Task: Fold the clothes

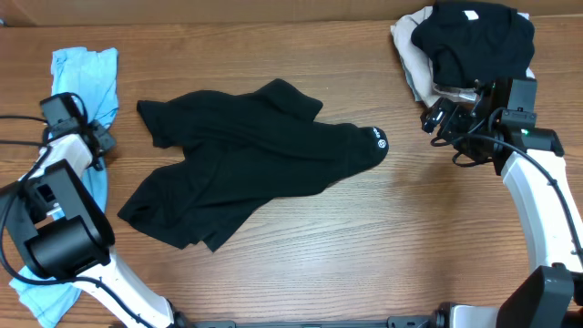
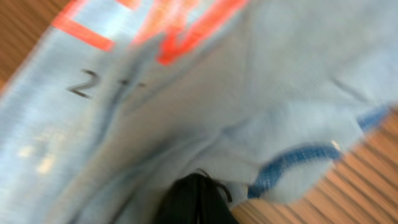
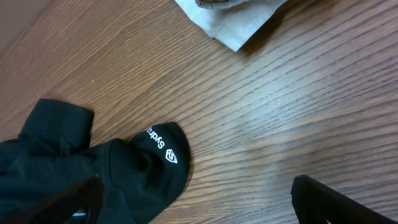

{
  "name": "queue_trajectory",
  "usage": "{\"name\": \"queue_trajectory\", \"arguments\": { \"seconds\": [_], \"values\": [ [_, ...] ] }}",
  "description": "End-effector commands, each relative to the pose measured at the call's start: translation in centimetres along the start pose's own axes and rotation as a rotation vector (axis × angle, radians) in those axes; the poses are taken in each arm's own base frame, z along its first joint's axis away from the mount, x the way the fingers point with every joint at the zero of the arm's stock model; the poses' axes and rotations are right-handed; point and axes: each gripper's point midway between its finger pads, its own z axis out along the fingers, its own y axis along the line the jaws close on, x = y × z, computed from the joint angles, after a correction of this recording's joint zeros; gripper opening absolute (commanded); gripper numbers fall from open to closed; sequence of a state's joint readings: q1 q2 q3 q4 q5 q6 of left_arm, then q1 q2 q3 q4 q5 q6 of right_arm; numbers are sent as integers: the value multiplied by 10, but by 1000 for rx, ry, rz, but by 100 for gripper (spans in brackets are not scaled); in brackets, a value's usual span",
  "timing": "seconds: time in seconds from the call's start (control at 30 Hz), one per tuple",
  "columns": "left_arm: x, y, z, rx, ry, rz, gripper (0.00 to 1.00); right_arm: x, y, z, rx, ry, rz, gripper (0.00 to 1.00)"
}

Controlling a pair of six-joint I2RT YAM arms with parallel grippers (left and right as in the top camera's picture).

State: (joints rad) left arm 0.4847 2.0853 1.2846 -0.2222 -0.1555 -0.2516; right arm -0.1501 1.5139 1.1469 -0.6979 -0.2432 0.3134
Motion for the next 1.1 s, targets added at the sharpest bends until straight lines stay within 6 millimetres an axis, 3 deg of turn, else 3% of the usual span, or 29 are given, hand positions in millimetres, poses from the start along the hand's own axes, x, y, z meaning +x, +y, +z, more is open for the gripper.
{"name": "queue_trajectory", "arguments": {
  "seconds": [0.0,0.13,0.23,0.3,0.4,0.43,0.53,0.63,0.73,0.97,1.07],
  "values": [
    [50,67,39,-208,118,69,4,-7,0,-3,8,-22,-9,100],
    [24,80,41,-228,22,82,6,-7,0,-3,8,-22,-9,100],
    [8,78,40,-224,-22,76,14,-9,1,-3,5,-27,-11,100],
    [-5,74,35,-218,-31,83,28,-11,1,-3,2,-35,-13,100],
    [-27,57,20,-171,-29,96,64,-16,4,-3,-6,-56,-19,100],
    [-44,35,7,-86,-22,107,79,-19,6,-5,-10,-65,-22,100],
    [-61,-8,-19,91,8,130,100,-26,10,-11,-18,-83,-27,100],
    [-64,-51,-45,262,58,158,100,-29,19,-18,-52,-92,-54,100],
    [-51,-87,-64,374,118,195,100,-28,25,-21,-83,-88,-65,100],
    [-1,-141,-77,423,227,308,99,-20,21,-19,-72,-57,-56,100],
    [9,-154,-78,406,230,350,97,-17,20,-18,-68,-49,-54,100]
  ]
}}
